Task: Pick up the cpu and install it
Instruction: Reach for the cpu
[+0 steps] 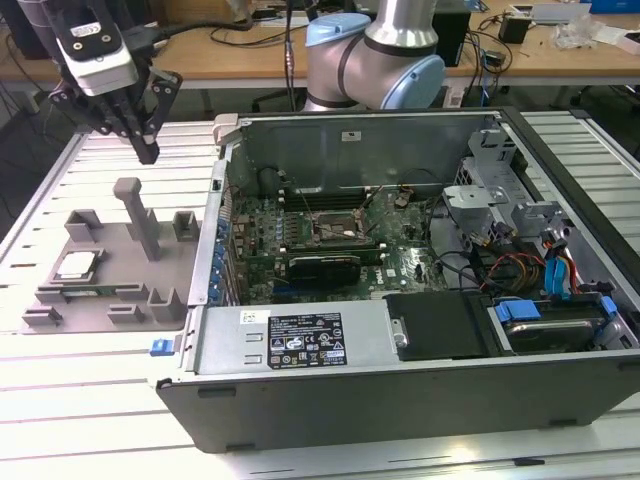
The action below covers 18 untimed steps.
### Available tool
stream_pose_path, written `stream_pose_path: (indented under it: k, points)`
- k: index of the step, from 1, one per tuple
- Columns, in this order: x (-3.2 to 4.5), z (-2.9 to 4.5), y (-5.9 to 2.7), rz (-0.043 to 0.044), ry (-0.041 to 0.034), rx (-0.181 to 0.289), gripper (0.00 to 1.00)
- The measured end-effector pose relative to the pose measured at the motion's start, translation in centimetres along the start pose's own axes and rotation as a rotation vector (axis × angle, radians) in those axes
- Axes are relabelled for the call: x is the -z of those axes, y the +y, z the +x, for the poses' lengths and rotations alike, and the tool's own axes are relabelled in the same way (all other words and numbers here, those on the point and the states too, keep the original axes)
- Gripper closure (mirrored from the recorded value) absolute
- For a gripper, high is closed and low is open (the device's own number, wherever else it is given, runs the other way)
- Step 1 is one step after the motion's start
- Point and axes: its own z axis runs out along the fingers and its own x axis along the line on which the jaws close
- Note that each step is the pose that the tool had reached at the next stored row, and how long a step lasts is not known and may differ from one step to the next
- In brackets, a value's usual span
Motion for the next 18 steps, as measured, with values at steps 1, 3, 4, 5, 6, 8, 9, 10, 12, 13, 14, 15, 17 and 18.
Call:
stream_pose_path:
  k: [1, 3, 4, 5, 6, 8, 9, 10, 12, 13, 14, 15, 17, 18]
  points:
    - [-0.04, 0.26, 0.04, 0.0000, 0.0000, 0.000, 0.89]
    - [-0.10, 0.84, 0.12, 0.0000, 0.0001, 0.000, 0.89]
    - [-0.14, 1.19, 0.16, 0.0000, 0.0000, 0.000, 0.89]
    - [-0.17, 1.50, 0.20, 0.0000, 0.0000, 0.000, 0.89]
    - [-0.20, 1.82, 0.24, 0.0000, 0.0001, 0.000, 0.89]
    - [-0.27, 2.54, 0.29, 0.0001, 0.0001, 0.000, 0.89]
    - [-0.30, 2.80, 0.32, 0.0000, 0.0001, 0.000, 0.89]
    - [-0.35, 3.06, 0.36, 0.0000, 0.0000, 0.000, 0.89]
    - [-0.45, 3.41, 0.45, -0.0001, -0.0002, 0.000, 0.89]
    - [-0.51, 3.54, 0.51, 0.0000, -0.0001, 0.000, 0.89]
    - [-0.57, 3.66, 0.57, 0.0001, 0.0001, 0.000, 0.89]
    - [-0.62, 3.75, 0.63, 0.0001, 0.0002, 0.000, 0.89]
    - [-0.67, 3.85, 0.68, 0.0001, 0.0002, 0.000, 0.89]
    - [-0.67, 3.85, 0.68, 0.0001, 0.0001, 0.000, 0.89]
